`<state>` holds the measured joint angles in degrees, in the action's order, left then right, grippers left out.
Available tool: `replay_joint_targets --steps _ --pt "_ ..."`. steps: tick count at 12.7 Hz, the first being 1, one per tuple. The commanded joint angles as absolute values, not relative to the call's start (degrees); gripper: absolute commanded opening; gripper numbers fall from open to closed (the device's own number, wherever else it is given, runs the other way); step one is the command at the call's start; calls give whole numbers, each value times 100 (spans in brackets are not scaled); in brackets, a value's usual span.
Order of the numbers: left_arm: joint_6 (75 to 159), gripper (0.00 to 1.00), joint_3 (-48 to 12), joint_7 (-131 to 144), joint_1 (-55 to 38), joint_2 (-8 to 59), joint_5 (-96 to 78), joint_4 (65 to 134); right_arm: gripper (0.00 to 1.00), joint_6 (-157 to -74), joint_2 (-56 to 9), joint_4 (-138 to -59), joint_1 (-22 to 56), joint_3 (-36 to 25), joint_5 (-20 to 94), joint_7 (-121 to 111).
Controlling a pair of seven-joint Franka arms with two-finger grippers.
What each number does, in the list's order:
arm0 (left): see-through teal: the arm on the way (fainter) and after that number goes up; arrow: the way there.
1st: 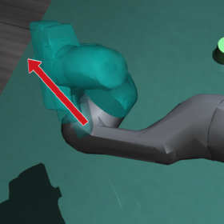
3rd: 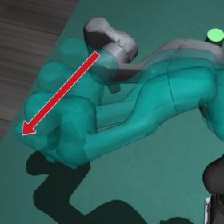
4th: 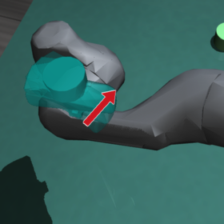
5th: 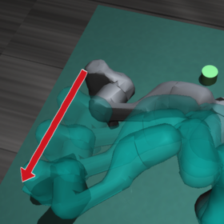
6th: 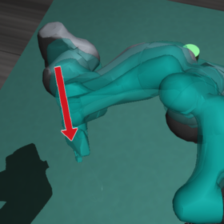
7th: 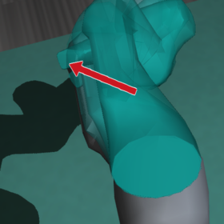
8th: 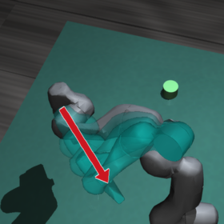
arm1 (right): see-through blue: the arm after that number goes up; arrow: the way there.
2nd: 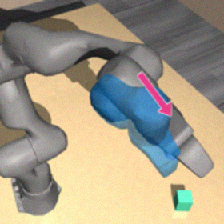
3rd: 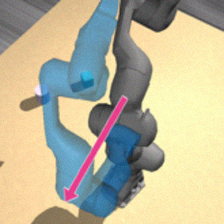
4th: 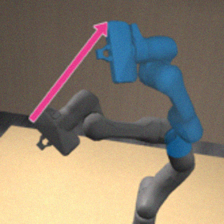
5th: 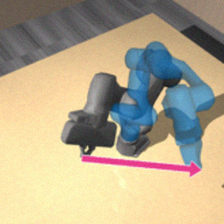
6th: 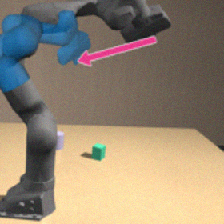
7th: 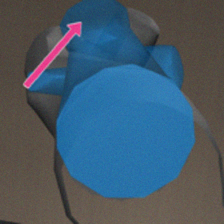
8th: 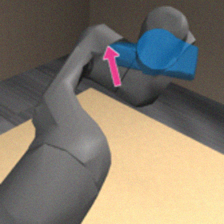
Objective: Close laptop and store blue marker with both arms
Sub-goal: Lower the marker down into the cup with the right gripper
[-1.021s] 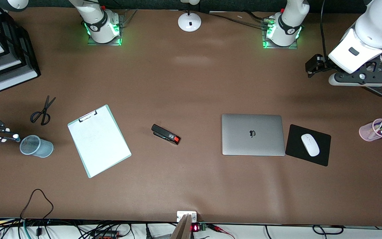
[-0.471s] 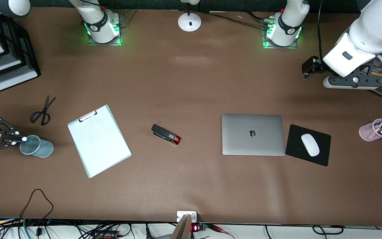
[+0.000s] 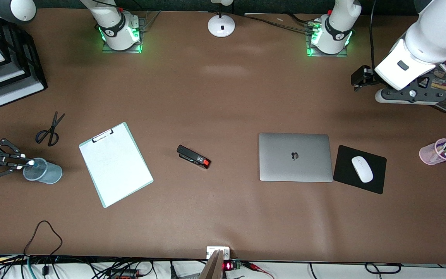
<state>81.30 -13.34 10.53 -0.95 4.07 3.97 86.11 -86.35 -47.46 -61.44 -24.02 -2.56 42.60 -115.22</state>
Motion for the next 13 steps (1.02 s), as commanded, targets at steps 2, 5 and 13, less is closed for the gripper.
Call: replay_joint_targets --steps 2,5,13 --pt "7998 100 -1345 1116 -237 519 527 8464 0 -8595 -4860 -5941 -2496 -185 4359 -11540" --pt "7963 100 -1345 1213 -343 519 527 8455 0 -8718 -4878 -5968 -2514 -185 4359 -11531" --pt "7919 100 -1380 1222 -360 527 527 8455 0 -8921 -5168 -5941 -2646 -176 4377 -12075"
